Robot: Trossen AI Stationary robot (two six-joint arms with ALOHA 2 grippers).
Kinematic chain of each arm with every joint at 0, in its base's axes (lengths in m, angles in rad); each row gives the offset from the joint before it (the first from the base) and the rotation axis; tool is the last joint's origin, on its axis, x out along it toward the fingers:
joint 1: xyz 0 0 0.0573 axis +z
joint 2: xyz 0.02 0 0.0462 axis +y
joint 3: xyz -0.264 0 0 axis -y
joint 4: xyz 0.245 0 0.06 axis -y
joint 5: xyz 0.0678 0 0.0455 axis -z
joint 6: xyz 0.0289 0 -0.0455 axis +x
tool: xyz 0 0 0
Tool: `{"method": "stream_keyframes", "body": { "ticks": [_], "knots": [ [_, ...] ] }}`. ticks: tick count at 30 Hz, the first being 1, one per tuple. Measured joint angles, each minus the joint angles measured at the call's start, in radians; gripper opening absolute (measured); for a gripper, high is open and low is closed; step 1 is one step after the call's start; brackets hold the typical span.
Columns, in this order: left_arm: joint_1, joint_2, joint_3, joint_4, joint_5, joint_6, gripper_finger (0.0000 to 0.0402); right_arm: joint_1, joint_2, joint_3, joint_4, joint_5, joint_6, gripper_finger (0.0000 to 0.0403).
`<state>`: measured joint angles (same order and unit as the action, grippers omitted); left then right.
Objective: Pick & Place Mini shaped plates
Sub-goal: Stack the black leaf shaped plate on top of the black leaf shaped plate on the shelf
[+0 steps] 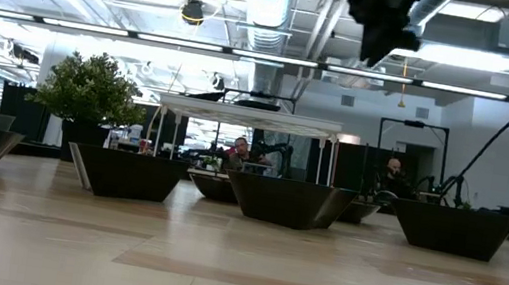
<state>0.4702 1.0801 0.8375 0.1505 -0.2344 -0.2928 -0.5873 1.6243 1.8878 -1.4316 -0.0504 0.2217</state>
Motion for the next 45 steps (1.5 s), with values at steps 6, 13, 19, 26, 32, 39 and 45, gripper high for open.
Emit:
{"method": "stream_keyframes", "body": {
  "ticks": [6,13,19,26,32,39,45],
  "knots": [
    [0.000,0.000,0.000,0.004,0.000,0.000,0.0076,0.110,-0.077,-0.114,-0.024,0.058,0.087,0.0108],
    [0.000,0.000,0.000,0.009,0.000,0.000,0.0076,0.163,-0.206,-0.433,0.011,0.059,0.224,0.0108],
    [0.000,0.000,0.000,0.016,0.000,0.000,0.0076,0.193,-0.350,-0.697,0.125,0.052,0.366,0.0108],
    [0.000,0.000,0.000,0.016,0.000,0.000,0.0076,0.244,-0.465,-0.874,0.154,0.047,0.526,0.0108],
    [0.000,0.000,0.000,0.016,0.000,0.000,0.0076,0.291,-0.512,-0.993,0.223,0.025,0.615,0.0108],
    [0.000,0.000,0.000,0.016,0.000,0.000,0.0076,0.341,-0.513,-1.115,0.320,-0.031,0.678,0.0108],
    [0.000,0.000,0.000,0.016,-0.001,0.000,0.0076,0.344,-0.512,-1.171,0.402,-0.031,0.697,0.0108]
  ]
}}
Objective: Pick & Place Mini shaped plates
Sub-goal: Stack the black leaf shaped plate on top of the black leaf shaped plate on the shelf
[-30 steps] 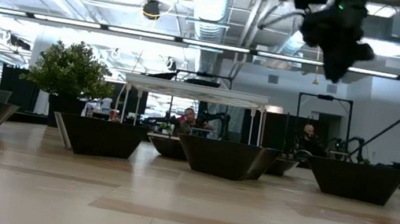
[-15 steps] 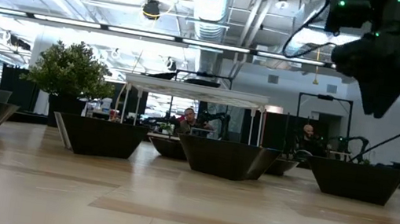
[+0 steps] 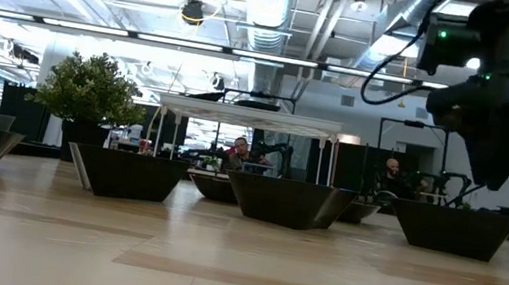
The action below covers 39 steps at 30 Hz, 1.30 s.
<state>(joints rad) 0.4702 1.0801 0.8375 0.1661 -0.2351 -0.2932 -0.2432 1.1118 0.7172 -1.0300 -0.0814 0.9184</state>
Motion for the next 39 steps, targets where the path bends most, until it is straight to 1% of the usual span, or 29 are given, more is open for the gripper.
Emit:
{"method": "stream_keyframes", "body": {
  "ticks": [7,15,20,24,32,39],
  "knots": [
    [0.000,0.000,0.000,0.000,0.000,0.000,0.0076,0.000,0.000,-0.067,0.036,0.001,0.018,0.0108],
    [0.000,0.000,0.000,0.000,0.000,0.000,0.0076,-0.001,0.000,-0.133,0.142,0.008,0.027,0.0108],
    [0.000,0.000,0.000,0.000,0.000,0.000,0.0076,-0.002,0.000,-0.169,0.171,0.026,0.052,0.0108],
    [0.000,0.000,0.000,0.000,0.000,0.000,0.0076,-0.026,0.000,-0.180,0.171,0.034,0.050,0.0108],
    [0.000,0.000,0.000,0.000,0.000,0.000,0.0076,-0.094,0.000,-0.181,0.188,0.056,-0.005,0.0108],
    [0.000,0.000,0.000,0.000,0.000,0.000,0.0076,-0.108,0.000,-0.181,0.204,0.056,-0.023,0.0108]
  ]
}}
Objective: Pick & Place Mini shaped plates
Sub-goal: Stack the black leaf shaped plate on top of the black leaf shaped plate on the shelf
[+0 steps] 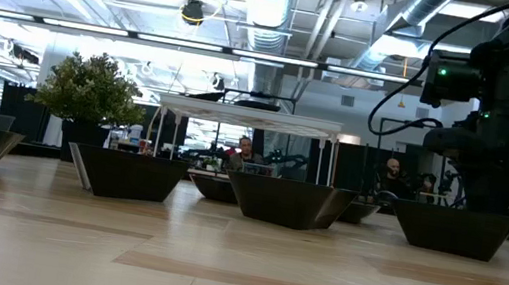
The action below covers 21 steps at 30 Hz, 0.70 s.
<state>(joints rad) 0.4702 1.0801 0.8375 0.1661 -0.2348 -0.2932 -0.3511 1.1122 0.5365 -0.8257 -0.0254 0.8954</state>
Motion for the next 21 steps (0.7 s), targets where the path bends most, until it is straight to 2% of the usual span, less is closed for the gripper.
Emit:
{"method": "stream_keyframes", "body": {
  "ticks": [21],
  "knots": [
    [0.000,0.000,0.000,0.000,0.000,0.000,0.0076,0.045,0.000,0.000,0.059,-0.001,0.046,0.0108]
  ]
}}
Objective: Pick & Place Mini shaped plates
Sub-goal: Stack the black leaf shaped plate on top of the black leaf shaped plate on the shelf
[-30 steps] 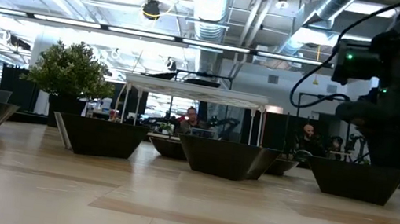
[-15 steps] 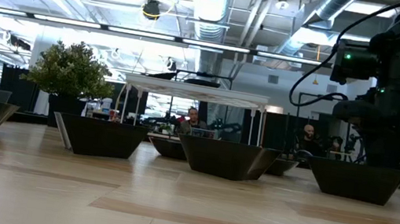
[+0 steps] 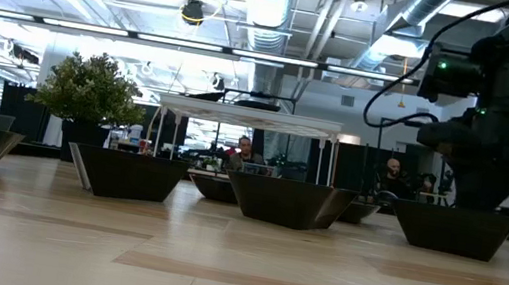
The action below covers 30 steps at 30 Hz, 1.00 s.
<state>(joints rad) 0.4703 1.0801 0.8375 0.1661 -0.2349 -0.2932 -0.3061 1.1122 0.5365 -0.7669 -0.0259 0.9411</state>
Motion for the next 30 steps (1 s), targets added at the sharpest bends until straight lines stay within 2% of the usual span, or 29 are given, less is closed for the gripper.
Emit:
{"method": "stream_keyframes", "body": {
  "ticks": [11,26,30],
  "knots": [
    [0.000,0.000,0.000,0.000,0.000,0.000,0.0076,0.004,0.000,-0.001,-0.012,0.010,-0.008,0.0108],
    [0.000,0.000,0.000,0.017,0.000,0.000,0.0076,0.024,0.000,-0.056,0.054,-0.002,0.021,0.0108],
    [0.000,0.000,0.000,0.020,0.000,0.000,0.0076,0.024,0.000,-0.072,0.053,-0.010,0.022,0.0098]
  ]
}}
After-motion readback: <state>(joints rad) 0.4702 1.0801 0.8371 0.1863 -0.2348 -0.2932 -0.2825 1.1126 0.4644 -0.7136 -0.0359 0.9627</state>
